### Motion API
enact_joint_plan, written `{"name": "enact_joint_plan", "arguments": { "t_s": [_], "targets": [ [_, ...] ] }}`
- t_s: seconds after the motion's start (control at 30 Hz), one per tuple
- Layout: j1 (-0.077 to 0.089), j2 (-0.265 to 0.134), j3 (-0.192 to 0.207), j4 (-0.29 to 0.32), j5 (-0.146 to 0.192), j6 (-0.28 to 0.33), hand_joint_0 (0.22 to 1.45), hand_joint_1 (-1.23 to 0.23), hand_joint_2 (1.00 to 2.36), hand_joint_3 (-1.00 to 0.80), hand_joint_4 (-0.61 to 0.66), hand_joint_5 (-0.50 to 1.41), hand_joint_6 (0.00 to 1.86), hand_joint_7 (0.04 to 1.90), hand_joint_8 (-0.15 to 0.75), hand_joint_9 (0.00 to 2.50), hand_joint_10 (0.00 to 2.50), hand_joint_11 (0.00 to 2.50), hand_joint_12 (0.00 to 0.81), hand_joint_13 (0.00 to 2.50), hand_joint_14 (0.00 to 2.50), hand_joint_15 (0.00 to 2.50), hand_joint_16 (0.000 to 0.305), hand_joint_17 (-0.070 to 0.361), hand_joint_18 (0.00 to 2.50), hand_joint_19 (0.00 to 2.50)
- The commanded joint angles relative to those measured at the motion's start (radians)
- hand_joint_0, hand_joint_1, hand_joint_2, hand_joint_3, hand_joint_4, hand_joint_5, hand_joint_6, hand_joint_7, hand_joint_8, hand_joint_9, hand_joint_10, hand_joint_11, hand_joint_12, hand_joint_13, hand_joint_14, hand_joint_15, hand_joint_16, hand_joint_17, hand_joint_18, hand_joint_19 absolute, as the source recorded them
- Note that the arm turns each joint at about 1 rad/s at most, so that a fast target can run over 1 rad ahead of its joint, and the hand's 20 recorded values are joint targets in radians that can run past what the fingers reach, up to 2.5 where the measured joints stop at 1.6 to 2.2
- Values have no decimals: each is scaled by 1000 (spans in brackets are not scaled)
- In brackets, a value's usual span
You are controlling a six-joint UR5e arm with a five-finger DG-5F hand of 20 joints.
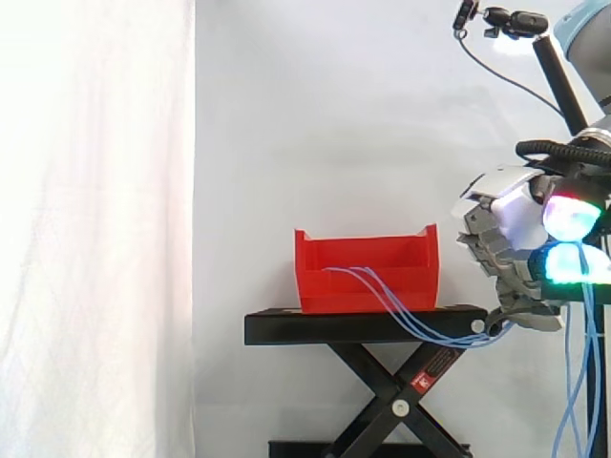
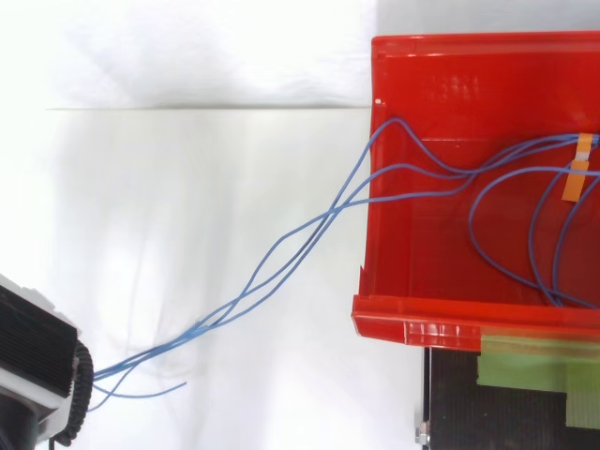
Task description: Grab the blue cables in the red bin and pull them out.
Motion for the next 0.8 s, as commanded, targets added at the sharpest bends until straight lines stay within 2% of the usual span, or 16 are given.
{"name": "enact_joint_plan", "arguments": {
  "t_s": [0.0, 0.2, 0.37, 0.57, 0.77],
  "targets": [
    [-1, 1, 0, -1, -4, 3, 802, -916, 1000, -1000, 61, 1005, 207, 855, 209, 1294, 24, 1525, 284, 1403, 544, 1607, 45, 102, 838, 948],
    [-1, 1, 15, -1, -15, 5, 819, -932, 1000, -1000, 66, 940, 249, 829, 211, 1269, 23, 1506, 279, 1389, 522, 1616, 45, 101, 829, 960],
    [-3, 1, 50, -28, -16, 5, 841, -947, 1000, -1000, 55, 876, 278, 806, 210, 1257, 21, 1491, 277, 1377, 527, 1611, 45, 100, 825, 964],
    [-3, 0, 50, -28, -30, 14, 846, -954, 1000, -1000, 58, 834, 317, 775, 202, 1229, 21, 1485, 282, 1366, 537, 1598, 45, 101, 823, 964],
    [-1, 0, 50, -28, -42, 60, 839, -961, 1000, -1000, 62, 828, 320, 768, 208, 1224, 19, 1489, 277, 1362, 553, 1581, 45, 101, 821, 966]
  ]
}}
